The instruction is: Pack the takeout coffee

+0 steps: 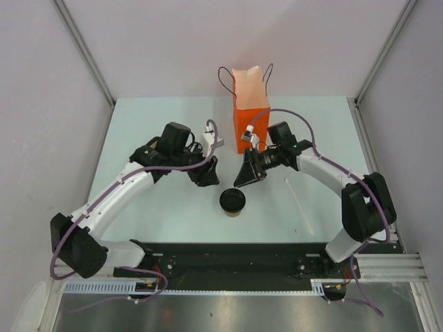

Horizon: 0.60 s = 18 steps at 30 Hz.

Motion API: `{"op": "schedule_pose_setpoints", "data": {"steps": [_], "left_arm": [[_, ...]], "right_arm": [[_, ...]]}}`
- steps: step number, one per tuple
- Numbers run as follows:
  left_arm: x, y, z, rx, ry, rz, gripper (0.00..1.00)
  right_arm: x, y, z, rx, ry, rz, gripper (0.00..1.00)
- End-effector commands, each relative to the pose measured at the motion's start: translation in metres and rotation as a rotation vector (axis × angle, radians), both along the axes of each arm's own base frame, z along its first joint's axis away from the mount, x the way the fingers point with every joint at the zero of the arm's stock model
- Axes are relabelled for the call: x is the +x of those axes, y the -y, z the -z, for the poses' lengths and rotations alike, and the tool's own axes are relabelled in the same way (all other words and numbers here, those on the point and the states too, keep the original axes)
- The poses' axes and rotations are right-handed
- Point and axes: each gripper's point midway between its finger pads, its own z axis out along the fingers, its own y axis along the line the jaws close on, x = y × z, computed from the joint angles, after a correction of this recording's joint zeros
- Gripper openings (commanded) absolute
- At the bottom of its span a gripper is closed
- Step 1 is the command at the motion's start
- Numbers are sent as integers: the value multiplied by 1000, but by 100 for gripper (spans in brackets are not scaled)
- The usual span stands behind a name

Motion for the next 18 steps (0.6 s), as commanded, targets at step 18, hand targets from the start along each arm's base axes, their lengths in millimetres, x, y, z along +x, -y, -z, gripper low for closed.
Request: {"op": "schedule_pose_setpoints", "data": {"steps": [18], "left_arm": [[-16,17,58,-176,-420,-11,75]], "right_arm": [[2,45,68,-222,-69,39,46]]}}
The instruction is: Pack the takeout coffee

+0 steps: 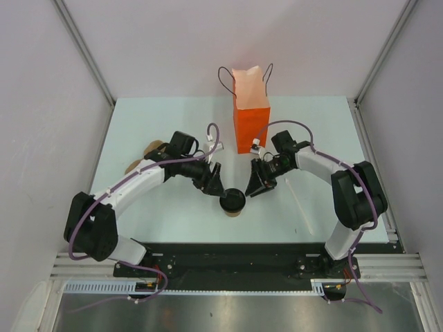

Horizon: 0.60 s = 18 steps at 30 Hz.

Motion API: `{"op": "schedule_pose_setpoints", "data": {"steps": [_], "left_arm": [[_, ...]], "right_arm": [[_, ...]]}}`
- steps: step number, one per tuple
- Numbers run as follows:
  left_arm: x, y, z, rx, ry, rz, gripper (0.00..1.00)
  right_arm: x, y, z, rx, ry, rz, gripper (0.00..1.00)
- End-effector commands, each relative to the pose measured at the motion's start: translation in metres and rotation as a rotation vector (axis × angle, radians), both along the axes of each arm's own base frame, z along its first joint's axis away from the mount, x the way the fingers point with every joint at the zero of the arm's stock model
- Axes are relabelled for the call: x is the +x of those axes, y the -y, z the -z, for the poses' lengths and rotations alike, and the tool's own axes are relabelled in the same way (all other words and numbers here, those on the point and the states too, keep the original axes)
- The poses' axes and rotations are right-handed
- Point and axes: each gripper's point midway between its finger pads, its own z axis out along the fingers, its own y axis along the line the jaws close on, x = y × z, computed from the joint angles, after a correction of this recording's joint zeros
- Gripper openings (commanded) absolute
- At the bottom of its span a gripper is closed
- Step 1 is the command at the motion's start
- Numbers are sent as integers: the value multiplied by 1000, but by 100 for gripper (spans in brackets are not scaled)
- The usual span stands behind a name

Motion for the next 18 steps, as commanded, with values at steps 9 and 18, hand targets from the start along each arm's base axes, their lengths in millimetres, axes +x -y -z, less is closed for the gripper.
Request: {"op": "schedule_pose_setpoints", "data": {"steps": [9,18], "left_arm": [[15,-7,-38,77,446,95,100],[3,23,-28,214,602,255,100]], "right_arm": [[1,9,-23,18,93,11,77],[31,37,-35,-24,203,133,100]]}}
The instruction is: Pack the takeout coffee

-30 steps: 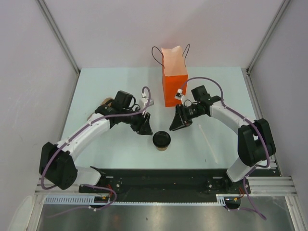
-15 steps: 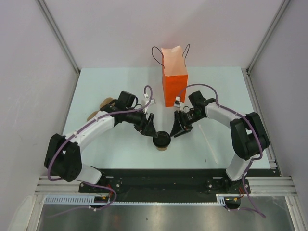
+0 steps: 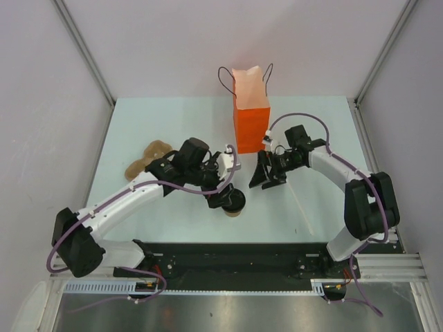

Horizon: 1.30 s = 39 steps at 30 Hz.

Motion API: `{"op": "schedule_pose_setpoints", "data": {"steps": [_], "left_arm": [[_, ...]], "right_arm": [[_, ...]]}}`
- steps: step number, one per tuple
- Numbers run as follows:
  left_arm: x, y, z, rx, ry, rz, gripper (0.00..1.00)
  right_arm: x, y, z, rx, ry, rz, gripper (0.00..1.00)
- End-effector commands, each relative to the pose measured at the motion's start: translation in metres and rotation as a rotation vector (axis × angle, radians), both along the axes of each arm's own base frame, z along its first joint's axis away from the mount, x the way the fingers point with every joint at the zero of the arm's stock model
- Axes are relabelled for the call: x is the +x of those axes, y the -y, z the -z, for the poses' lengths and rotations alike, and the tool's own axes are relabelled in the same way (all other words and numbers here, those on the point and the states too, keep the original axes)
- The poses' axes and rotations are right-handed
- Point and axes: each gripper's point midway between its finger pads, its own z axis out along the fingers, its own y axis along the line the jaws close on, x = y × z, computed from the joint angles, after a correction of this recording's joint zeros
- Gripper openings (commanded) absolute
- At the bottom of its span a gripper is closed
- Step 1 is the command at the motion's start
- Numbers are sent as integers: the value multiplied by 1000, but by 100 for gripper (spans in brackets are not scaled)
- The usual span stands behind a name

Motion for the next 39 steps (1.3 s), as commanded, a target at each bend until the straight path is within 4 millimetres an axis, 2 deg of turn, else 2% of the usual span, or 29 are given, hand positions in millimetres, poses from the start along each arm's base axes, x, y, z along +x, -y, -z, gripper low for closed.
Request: {"op": "schedule_pose_setpoints", "data": {"steps": [1,7,15,39], "left_arm": [[14,10,6,96,98,41,100],[16,27,21,119,52,52,100],[14,35,34,131,-9,63,100],[16,36,69,182,-48,64,100]], "right_arm": [[17,14,-13,-18,93,62,100],[27,32,-22,-7,115,120,100],[26,32,-22,0,111,122,100],[23,28,-22,27,98,115,100]]}}
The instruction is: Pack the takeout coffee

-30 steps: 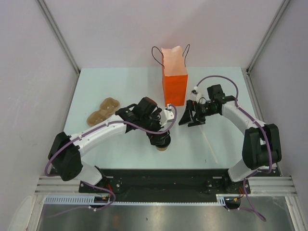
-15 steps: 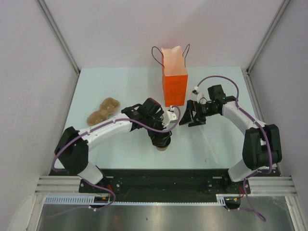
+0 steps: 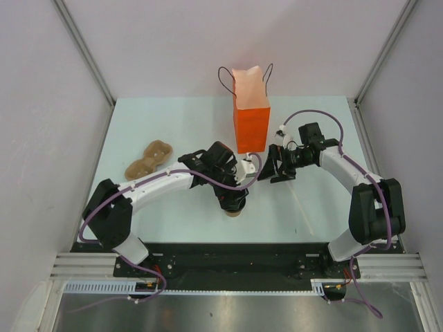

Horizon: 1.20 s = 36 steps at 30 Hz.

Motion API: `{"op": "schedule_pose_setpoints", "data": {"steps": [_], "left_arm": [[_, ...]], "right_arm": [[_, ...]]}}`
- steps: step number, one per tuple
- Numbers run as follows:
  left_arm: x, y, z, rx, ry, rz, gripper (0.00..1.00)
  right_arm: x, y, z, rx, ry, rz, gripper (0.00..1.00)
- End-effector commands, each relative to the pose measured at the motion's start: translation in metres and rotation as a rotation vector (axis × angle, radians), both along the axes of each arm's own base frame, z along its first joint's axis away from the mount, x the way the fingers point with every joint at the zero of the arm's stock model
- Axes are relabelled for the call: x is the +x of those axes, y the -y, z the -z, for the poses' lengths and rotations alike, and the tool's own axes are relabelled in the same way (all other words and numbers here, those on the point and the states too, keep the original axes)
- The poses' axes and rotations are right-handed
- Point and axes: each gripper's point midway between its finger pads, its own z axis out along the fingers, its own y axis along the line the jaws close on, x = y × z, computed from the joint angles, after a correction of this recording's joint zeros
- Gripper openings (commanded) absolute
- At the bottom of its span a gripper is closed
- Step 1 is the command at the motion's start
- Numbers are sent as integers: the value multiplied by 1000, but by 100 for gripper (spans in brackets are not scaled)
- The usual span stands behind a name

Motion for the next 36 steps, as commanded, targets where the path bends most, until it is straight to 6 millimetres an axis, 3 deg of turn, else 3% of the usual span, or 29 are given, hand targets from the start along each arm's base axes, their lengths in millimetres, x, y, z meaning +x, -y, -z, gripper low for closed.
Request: {"op": "schedule_pose_setpoints", "data": {"steps": [1,7,14,20,26,32,34,35,36], "left_arm": [[3,8,-4,-27,22,21,99],[1,5,-4,-15,20,25,89],[-1,-4,-17,-17,52,6,58],[9,-13,-35,-45,56,-40,49],[88,-39,-73,-92,113,-199,47],[175,-81,-82,-127,134,-391,46],[195,-88,-69,-122,108,-443,45],[212,-97,-77,-140,128,-481,45],[221,-100,-65,-131,102,-499,45]], "right_arm": [[1,-3,-12,31,47,-11,100],[2,-2,-12,27,49,-3,100],[4,-1,-12,24,53,4,100],[6,1,-12,27,52,13,100],[8,1,-13,30,54,20,100],[11,2,-13,33,55,30,100],[11,3,-14,33,57,32,100],[11,3,-14,33,58,31,100],[11,3,-14,33,58,33,100]]}}
